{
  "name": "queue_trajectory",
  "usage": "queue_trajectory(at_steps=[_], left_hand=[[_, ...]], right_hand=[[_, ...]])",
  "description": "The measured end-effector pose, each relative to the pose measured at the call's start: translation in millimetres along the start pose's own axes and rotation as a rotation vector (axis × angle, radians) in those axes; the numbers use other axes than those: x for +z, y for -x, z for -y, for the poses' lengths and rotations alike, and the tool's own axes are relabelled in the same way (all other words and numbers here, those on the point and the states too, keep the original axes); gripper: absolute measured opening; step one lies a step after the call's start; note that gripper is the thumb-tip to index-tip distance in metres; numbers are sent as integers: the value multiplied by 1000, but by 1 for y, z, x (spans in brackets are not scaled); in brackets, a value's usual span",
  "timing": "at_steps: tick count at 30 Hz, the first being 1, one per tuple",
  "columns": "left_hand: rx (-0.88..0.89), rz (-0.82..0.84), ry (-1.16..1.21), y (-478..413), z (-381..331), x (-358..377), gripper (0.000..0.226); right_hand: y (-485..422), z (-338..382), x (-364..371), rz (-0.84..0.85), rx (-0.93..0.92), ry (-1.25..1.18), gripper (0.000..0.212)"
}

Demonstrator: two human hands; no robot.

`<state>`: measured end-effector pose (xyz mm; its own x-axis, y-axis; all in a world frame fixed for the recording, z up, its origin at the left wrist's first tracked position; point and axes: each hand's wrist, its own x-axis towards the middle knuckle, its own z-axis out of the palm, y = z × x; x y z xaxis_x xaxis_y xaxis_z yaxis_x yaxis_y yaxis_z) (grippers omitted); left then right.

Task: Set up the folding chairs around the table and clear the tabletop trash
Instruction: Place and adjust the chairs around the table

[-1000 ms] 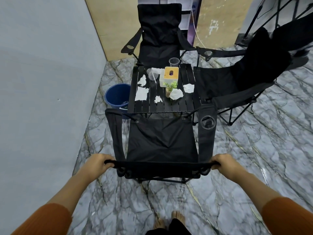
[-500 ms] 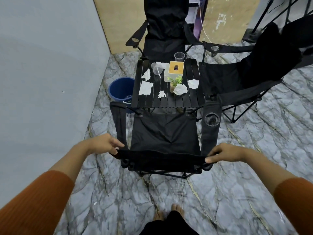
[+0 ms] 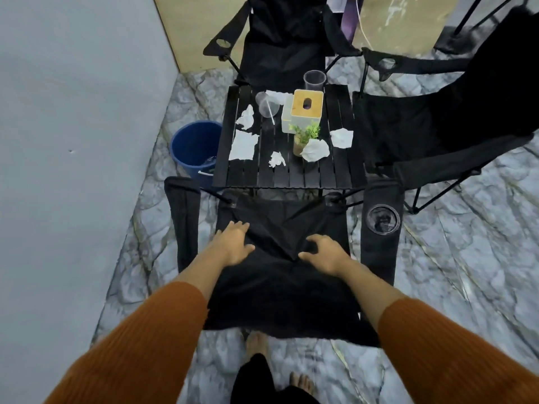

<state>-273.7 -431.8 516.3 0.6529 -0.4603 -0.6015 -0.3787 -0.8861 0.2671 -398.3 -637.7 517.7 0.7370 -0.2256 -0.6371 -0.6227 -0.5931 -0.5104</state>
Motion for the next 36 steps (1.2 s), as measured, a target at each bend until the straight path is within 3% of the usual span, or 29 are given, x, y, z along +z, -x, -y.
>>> queue_trajectory(at_steps=[8,13,20,24,27,31,36], left_hand=[[21,8,-308,-169,52,88,92],[70,-1,-420,-229,70,157,98],[57,-26,-405,-259,85,182,100],[160,-132,-326,-230,88,186,91],[122,-58,-335,-210,97,193,90],[37,83,-369,-204,109,200,93],[-37,270,-401,-208,91,180,99]], right_hand=[[-173,-41,79,-57,39,292,78],[-226,-87,141,52,24,448,87],[-256,-116,164,210,113,493,98],[-233,-103,166,109,54,435,99],[-211,-109,172,111,33,457,98],[-200,-127,182,327,195,450,103],[-207,-111,168,443,244,465,105]])
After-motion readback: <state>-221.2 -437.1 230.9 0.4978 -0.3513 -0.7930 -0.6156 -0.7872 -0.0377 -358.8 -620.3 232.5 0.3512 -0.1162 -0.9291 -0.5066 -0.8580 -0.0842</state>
